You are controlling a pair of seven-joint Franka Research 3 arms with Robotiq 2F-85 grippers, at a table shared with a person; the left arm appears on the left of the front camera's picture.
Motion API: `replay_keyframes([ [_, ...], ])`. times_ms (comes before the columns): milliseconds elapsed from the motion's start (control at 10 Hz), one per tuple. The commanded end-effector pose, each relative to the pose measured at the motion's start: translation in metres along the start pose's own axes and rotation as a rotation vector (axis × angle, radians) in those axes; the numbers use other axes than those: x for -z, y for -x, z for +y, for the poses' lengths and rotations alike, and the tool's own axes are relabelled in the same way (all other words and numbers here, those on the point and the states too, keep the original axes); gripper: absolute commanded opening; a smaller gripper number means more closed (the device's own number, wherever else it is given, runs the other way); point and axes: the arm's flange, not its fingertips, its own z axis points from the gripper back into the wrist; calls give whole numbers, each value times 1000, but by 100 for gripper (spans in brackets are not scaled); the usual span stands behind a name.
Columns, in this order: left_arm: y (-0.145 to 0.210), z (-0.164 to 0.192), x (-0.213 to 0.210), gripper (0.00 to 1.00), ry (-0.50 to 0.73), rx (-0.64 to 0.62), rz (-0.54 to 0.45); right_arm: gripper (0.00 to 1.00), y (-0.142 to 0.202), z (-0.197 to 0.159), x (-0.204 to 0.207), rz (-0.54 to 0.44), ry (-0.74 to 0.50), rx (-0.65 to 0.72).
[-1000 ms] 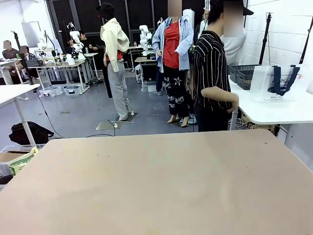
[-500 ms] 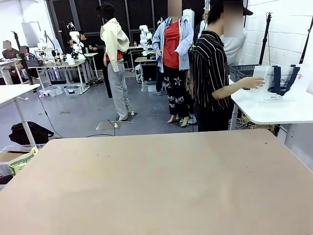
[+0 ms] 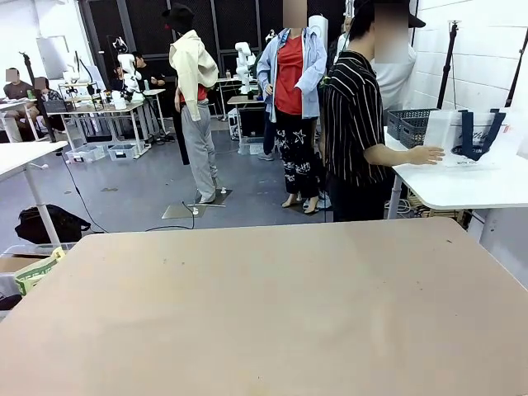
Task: Transfer purchased items from the store into the shopping bag.
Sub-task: Open the Reusable shopping bag in the center of the table.
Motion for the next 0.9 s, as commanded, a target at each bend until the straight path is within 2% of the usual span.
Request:
replay_keyframes([
  [0, 2, 1, 1, 100, 2, -6, 2, 100, 1, 4, -5, 2, 9, 14],
  [800, 2, 1, 1, 100, 2, -6, 2, 100, 1, 4, -5, 2, 9, 14],
])
